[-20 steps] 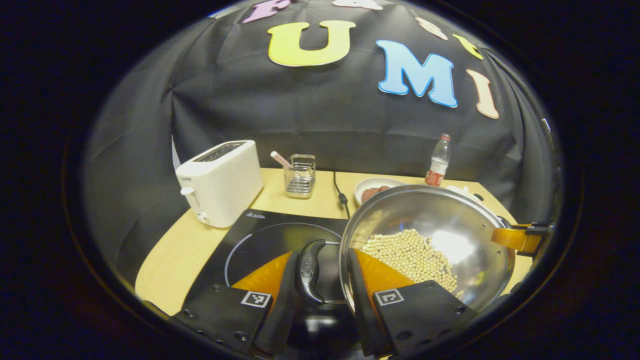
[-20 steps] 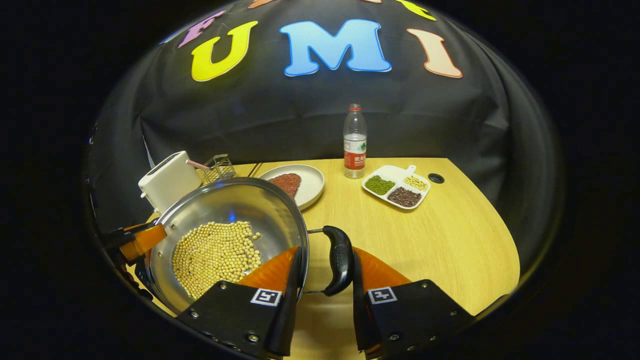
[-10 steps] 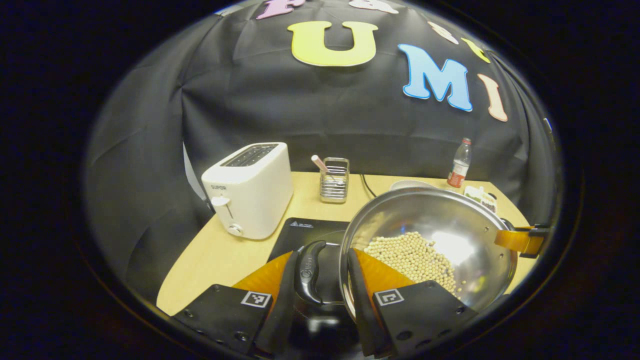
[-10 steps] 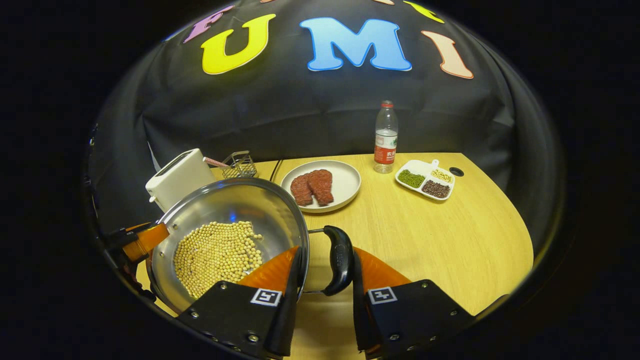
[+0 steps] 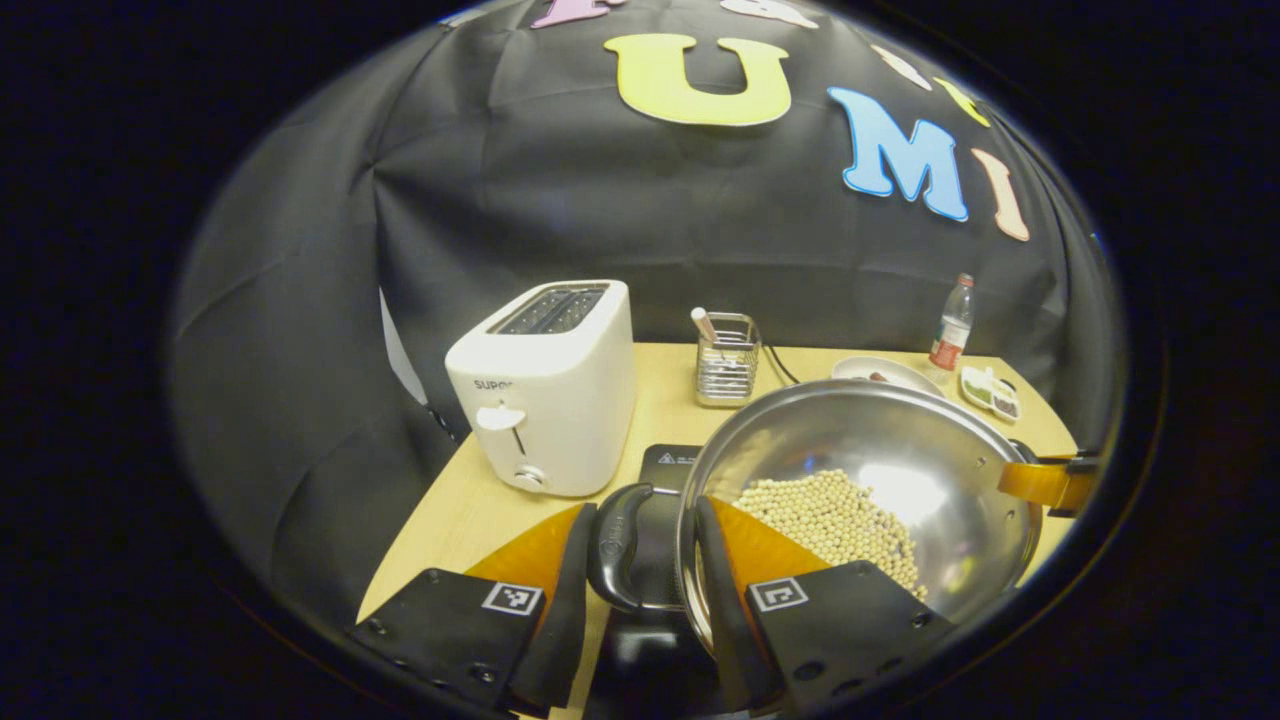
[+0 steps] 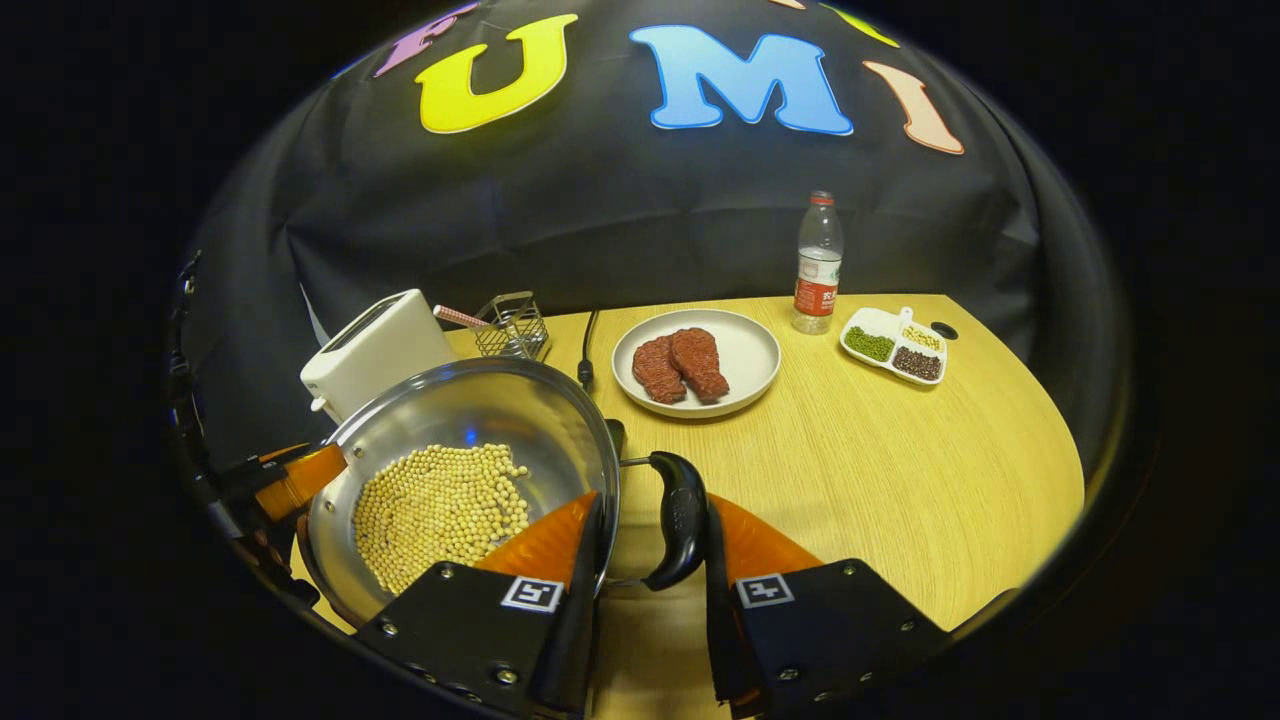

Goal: First push the handle of the pot to place it horizontally, then grasp the pot with both hands and set it on the induction cooktop.

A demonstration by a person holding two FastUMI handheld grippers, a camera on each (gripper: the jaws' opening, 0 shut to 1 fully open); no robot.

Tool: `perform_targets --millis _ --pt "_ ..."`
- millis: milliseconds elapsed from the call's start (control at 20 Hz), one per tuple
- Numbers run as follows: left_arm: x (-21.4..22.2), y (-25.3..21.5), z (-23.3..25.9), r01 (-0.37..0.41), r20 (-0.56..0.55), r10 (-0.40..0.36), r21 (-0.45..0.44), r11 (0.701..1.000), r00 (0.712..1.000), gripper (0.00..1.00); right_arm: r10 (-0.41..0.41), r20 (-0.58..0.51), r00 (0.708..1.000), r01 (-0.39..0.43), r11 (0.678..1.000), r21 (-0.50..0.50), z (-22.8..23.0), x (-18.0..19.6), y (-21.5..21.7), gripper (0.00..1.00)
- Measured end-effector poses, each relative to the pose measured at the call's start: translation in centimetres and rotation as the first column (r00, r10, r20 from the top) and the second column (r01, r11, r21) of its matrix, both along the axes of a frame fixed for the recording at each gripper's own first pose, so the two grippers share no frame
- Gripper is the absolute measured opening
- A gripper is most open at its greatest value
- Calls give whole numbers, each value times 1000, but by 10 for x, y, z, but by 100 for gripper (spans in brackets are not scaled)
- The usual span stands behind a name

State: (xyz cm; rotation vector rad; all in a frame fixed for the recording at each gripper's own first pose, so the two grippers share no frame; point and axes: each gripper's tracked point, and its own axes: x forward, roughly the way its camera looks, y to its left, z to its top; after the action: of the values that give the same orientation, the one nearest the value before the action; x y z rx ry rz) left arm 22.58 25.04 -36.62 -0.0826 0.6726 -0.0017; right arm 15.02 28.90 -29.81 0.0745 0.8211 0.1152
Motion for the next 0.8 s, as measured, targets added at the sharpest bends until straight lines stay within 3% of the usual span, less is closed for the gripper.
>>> perform_targets --millis 50,100,200,250,300,450,550,800 --pt "2 4 -1 2 2 -2 2 1000 1000 57 -3 1 1000 3 1000 -1 0 0 3 48" --pt "2 6 -1 9 6 -9 3 1000 1000 61 -6 5 1000 6 1000 -4 1 2 4 48" --pt "5 9 -3 8 15 -7 -11 1000 1000 57 -18 -6 1000 18 999 27 -2 3 5 48" --pt "3 9 -2 -5 22 6 -23 1000 1000 65 -10 -6 1000 10 999 40 0 4 6 51" --pt "2 14 -1 -31 31 31 -22 999 999 68 -13 25 1000 13 1000 26 7 6 -1 59" --pt "-9 22 26 -94 95 94 -1 996 991 96 -20 150 988 19 1000 11 46 12 -19 97" --pt "-14 18 57 -116 161 115 -5 993 980 100 -5 208 978 6 1000 -3 69 8 -35 96" --pt "-40 -40 125 -94 282 93 -12 996 955 98 15 342 940 3 999 -50 124 -18 -99 97"
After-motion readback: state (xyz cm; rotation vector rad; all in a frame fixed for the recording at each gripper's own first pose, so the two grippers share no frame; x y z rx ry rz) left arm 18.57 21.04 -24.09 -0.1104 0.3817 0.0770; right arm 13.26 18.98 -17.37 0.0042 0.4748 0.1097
